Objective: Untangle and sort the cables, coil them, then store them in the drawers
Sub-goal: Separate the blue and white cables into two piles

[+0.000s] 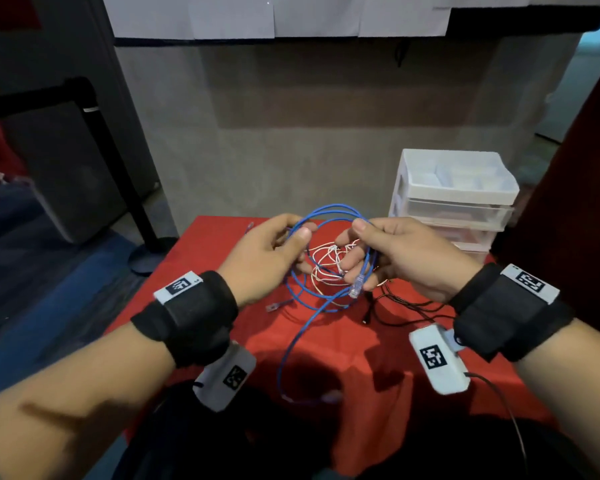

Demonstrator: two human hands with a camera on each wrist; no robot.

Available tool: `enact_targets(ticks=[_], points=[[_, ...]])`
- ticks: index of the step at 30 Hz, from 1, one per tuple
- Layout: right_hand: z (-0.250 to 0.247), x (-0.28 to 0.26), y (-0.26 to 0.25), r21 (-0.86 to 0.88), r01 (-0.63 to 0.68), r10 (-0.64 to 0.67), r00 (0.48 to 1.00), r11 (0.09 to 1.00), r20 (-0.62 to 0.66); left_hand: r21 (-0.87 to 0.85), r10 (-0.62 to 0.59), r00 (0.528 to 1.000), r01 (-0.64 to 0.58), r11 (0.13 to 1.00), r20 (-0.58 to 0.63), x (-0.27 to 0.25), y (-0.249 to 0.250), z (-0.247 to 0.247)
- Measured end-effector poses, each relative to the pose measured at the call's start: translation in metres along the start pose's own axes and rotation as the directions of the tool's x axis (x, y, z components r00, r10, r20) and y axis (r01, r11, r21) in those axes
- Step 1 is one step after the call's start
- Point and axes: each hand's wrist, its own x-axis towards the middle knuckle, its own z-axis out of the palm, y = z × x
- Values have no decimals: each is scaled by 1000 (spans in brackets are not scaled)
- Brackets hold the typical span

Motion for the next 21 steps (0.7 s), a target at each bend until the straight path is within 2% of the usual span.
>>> enact_targets(ticks=[4,6,8,10,12,17,21], points=[[-11,-9,2,21,36,-37,999,999,29,-46,-91,996,92,995,22,3,0,-18],[-15,-12,5,-62,44,-43,999,997,28,-39,-144,989,144,989,18,4,0,-26],[-19,-11,11,-177,39,-42,999,983,-17,68,-121,993,122,990,-16,5,0,-32],[-24,-10,18,-323,27,-58,994,946,-89,191,-48,996,62,980,-80,9,-2,-44],[-32,-12,23,-410,19,-74,990,912,-120,231,-9,993,37,972,-121,10,-2,-60],[-28,-17,29,-388,50,-98,989,920,-106,214,-9,995,30,976,-97,1,11,-70],[-2,-10,24,-411,218,-260,965,885,-48,168,-6,999,12,986,-39,2,26,-62]])
